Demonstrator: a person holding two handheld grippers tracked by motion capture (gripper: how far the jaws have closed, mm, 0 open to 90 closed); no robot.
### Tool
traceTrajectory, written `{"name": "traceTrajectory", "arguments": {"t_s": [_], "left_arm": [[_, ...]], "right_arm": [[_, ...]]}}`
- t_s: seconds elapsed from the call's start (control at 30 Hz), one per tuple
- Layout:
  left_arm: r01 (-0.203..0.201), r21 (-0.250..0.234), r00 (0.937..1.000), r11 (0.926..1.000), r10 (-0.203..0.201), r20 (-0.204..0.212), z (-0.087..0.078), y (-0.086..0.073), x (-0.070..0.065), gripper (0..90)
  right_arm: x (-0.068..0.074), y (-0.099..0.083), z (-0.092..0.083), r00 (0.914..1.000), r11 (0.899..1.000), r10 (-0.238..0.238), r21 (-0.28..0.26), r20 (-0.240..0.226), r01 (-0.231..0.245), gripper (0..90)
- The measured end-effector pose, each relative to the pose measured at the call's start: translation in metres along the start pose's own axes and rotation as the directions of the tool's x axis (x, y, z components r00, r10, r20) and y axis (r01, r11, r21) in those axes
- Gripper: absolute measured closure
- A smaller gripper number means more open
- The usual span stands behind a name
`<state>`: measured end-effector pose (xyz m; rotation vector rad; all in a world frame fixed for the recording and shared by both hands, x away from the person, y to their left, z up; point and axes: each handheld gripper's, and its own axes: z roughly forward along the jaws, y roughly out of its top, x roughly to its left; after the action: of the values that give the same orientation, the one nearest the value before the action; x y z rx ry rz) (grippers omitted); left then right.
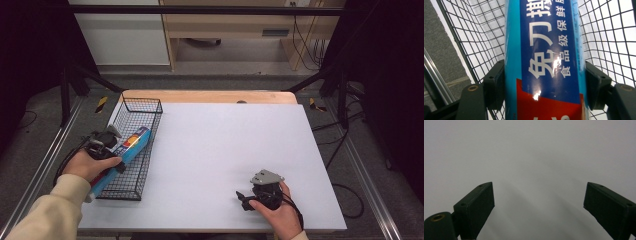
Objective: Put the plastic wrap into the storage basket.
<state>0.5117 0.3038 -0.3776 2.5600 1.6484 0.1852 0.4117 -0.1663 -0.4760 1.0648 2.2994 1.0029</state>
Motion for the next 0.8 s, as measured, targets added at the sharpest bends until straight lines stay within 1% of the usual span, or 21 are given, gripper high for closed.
{"name": "traceTrajectory", "arguments": {"t_s": [0.27,0.53,0.8], "left_arm": [[-0.009,0.001,1.0,1.0,0.009,0.0,0.0001,-0.0003,-0.0008,30.6],[-0.021,0.003,0.9997,0.9998,0.021,-0.013,0.0002,-0.0003,-0.0024,30.2],[-0.027,-0.009,0.9995,0.9996,0.027,-0.017,-0.0001,-0.0001,-0.0032,28.8]], "right_arm": [[-0.0001,-0.0002,0.0,1.0,1.0,-0.007,0.006,0.0,0.007,10.0],[-0.0001,-0.0004,0.0004,0.9999,1.0,-0.012,0.005,-0.002,0.012,9.9],[0.0004,-0.0004,0.0008,0.9999,1.0,-0.009,0.007,-0.006,0.009,9.8]]}}
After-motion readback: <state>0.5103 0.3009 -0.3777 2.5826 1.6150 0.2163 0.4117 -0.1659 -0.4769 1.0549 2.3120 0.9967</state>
